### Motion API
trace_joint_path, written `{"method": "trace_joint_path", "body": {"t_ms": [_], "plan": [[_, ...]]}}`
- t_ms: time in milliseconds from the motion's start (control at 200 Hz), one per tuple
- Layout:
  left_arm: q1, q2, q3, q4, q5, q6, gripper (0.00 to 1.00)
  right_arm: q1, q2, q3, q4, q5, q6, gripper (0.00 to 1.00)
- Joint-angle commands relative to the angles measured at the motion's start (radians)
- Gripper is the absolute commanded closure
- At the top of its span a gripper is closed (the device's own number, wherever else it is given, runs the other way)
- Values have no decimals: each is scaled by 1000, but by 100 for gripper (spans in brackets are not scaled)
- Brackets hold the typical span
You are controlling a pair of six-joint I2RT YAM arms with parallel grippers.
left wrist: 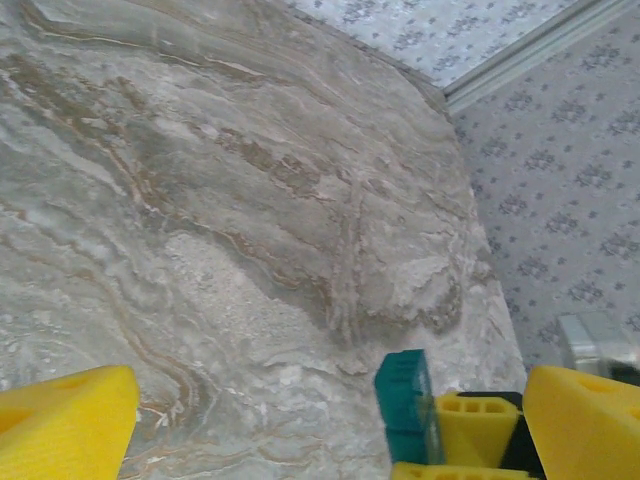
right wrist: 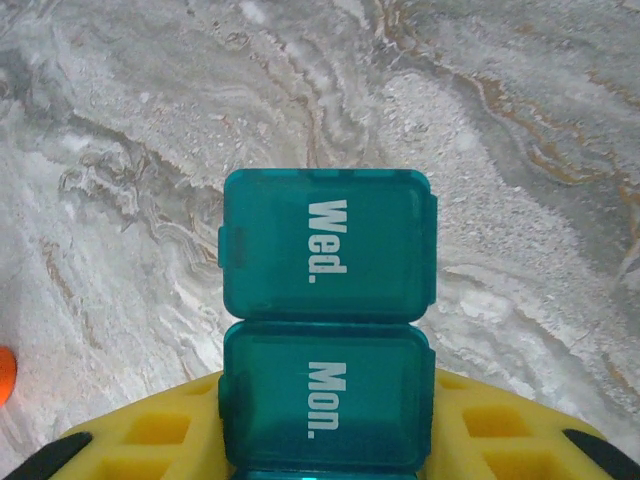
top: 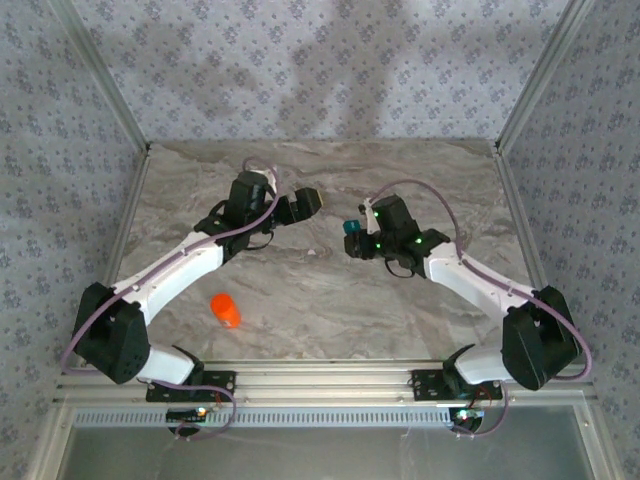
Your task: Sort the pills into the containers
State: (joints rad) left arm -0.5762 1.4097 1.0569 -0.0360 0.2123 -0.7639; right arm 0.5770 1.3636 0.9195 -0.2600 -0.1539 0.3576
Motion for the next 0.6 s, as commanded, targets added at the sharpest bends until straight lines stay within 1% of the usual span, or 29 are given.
{"method": "trace_joint_path", "body": {"t_ms": [0,215,425,595], "plan": [[-2,-8,-3,72,85,-30,2,10,-30,-17,42,-47,-28,79],[0,34,7,151,152,-107,2,12,-29,-11,53,-86,-40,79],[0,91,-2,258,213,-208,2,12,-52,-30,114,-156,-39,80],[-11,97,-13,299,237,-251,2,11,-53,-28,126,-151,-36,80]]}}
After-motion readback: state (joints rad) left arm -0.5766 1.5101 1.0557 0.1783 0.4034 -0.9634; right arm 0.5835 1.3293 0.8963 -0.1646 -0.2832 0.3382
